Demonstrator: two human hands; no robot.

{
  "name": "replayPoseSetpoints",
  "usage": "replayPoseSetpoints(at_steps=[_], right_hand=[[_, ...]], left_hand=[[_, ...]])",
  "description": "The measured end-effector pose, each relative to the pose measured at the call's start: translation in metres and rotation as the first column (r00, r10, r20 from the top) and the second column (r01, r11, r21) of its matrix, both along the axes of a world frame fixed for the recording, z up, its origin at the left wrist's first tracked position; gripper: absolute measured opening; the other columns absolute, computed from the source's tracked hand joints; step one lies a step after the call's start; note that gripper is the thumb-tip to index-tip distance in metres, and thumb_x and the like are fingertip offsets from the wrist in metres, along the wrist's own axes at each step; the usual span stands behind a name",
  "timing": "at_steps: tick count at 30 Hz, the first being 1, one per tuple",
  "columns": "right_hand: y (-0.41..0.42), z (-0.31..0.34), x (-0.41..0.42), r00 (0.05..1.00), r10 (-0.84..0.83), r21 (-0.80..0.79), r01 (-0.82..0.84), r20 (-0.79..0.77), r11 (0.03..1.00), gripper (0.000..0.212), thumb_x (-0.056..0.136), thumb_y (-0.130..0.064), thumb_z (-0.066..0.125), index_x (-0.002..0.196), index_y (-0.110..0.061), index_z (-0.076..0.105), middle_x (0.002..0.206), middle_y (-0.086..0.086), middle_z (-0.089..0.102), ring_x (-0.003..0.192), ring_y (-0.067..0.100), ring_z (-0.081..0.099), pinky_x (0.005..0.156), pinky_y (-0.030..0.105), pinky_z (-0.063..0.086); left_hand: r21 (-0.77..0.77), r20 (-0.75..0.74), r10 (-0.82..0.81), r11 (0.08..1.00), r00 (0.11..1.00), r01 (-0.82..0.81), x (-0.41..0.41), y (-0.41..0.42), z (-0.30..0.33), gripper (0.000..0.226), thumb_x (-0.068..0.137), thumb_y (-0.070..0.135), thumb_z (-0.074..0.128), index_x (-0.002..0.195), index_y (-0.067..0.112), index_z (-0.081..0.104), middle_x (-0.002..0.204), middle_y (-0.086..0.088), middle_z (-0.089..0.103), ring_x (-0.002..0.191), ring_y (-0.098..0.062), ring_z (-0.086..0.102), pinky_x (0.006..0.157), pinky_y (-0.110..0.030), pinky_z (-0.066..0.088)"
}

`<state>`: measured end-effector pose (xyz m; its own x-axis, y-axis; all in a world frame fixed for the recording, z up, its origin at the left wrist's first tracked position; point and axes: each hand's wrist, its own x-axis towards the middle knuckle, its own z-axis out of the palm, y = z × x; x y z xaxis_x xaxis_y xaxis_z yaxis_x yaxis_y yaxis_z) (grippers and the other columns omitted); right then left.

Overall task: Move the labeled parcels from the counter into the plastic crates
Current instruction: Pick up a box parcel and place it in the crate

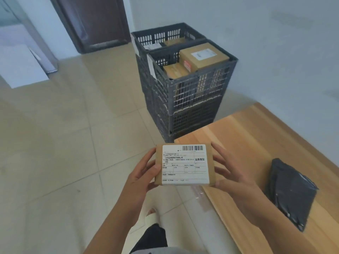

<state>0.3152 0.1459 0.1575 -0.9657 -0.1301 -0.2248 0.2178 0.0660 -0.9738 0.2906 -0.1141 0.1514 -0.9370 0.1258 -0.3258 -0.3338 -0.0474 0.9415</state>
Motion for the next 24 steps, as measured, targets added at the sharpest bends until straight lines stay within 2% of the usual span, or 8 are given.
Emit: replayPoseSetpoints(at_steps=[4, 7, 14, 17, 20, 24], right_hand=[[-0.048, 0.016, -0.059, 0.999, 0.031, -0.003, -0.031, -0.026, 1.000, 0.082, 0.076, -0.025, 0.079, 0.143, -0.059, 0.049, 0.143, -0.016, 0.060, 0.129, 0.013, 0.060, 0.110, 0.058, 0.047], [-0.082, 0.027, -0.100, 0.995, 0.085, 0.002, -0.085, -0.052, 0.996, 0.078, 0.081, -0.022, 0.076, 0.147, -0.053, 0.048, 0.144, -0.011, 0.059, 0.131, 0.018, 0.059, 0.109, 0.060, 0.047], [-0.140, 0.033, -0.160, 0.993, 0.095, -0.011, -0.096, -0.070, 0.995, 0.080, 0.069, -0.040, 0.076, 0.145, -0.048, 0.054, 0.145, -0.007, 0.061, 0.132, 0.022, 0.059, 0.106, 0.062, 0.049], [-0.154, 0.027, -0.193, 0.992, 0.114, -0.001, -0.114, -0.056, 0.993, 0.080, 0.071, -0.039, 0.077, 0.147, -0.048, 0.052, 0.147, -0.006, 0.060, 0.133, 0.021, 0.059, 0.108, 0.063, 0.047], [-0.167, 0.017, -0.233, 0.990, 0.134, 0.008, -0.134, -0.036, 0.991, 0.082, 0.072, -0.036, 0.080, 0.147, -0.051, 0.051, 0.145, -0.008, 0.060, 0.133, 0.021, 0.058, 0.109, 0.064, 0.044], [-0.187, 0.005, -0.305, 0.988, 0.156, -0.021, -0.156, -0.015, 0.988, 0.084, 0.067, -0.040, 0.082, 0.145, -0.051, 0.052, 0.143, -0.010, 0.062, 0.131, 0.021, 0.060, 0.108, 0.063, 0.046]], left_hand=[[0.026, -0.041, 0.010, 1.000, 0.999, -0.009, -0.055, -0.050, 0.009, 0.041, 0.089, 0.054, 0.069, 0.127, 0.065, 0.059, 0.126, 0.014, 0.074, 0.112, -0.006, 0.070, 0.092, -0.037, 0.051], [0.033, -0.053, 0.027, 0.999, 0.998, -0.025, -0.092, -0.087, 0.011, 0.040, 0.090, 0.050, 0.060, 0.127, 0.066, 0.059, 0.127, 0.014, 0.073, 0.116, -0.009, 0.069, 0.099, -0.043, 0.051], [0.041, -0.048, 0.048, 0.998, 0.998, -0.047, -0.148, -0.142, 0.008, 0.042, 0.090, 0.052, 0.057, 0.129, 0.066, 0.057, 0.125, 0.012, 0.074, 0.115, -0.008, 0.069, 0.101, -0.045, 0.050], [0.040, -0.030, 0.066, 0.997, 0.997, -0.065, -0.174, -0.158, 0.004, 0.046, 0.089, 0.054, 0.058, 0.133, 0.064, 0.055, 0.126, 0.014, 0.074, 0.116, -0.009, 0.069, 0.098, -0.041, 0.051], [0.026, -0.020, 0.090, 0.996, 0.996, -0.090, -0.208, -0.174, 0.002, 0.039, 0.089, 0.057, 0.068, 0.125, 0.070, 0.057, 0.124, 0.014, 0.075, 0.113, -0.007, 0.070, 0.093, -0.038, 0.052], [-0.011, -0.033, 0.099, 0.995, 0.995, -0.100, -0.269, -0.197, 0.003, 0.042, 0.081, 0.058, 0.061, 0.121, 0.073, 0.058, 0.124, 0.014, 0.074, 0.112, -0.004, 0.070, 0.090, -0.035, 0.052]])
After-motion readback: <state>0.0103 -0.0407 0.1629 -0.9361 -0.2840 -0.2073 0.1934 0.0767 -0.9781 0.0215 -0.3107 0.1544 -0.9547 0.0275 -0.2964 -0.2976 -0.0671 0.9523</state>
